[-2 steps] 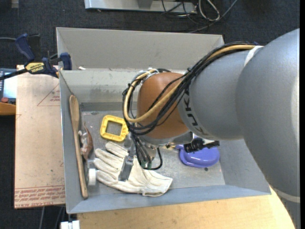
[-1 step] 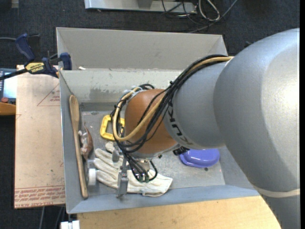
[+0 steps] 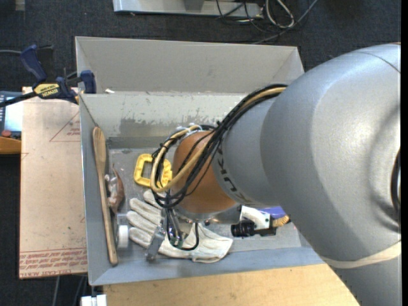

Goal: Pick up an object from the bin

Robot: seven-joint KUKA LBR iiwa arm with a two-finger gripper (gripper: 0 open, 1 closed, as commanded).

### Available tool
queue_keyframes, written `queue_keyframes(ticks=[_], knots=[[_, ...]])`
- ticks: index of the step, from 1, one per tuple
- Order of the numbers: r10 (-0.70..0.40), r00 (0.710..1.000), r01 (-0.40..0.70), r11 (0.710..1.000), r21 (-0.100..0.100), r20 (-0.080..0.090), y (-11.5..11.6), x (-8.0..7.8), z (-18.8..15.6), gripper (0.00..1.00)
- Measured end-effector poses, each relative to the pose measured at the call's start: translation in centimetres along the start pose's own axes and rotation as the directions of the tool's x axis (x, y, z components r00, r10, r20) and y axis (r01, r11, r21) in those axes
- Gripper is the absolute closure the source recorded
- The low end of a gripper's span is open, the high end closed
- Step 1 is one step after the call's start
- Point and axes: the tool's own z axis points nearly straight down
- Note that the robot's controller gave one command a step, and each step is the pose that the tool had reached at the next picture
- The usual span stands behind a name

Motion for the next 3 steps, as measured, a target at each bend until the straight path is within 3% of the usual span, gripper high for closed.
queue_keyframes(ticks=[1, 2, 3], knots=[[-0.444, 0.896, 0.444, 0.896, 0.003, -0.007, 1.3, 0.6, -0.3, 1.0], [-0.444, 0.896, 0.444, 0.896, 0.003, -0.006, 1.3, 0.5, -0.3, 1.0], [-0.444, 0.896, 0.444, 0.896, 0.007, -0.018, 1.1, 0.8, -2.3, 1.0]])
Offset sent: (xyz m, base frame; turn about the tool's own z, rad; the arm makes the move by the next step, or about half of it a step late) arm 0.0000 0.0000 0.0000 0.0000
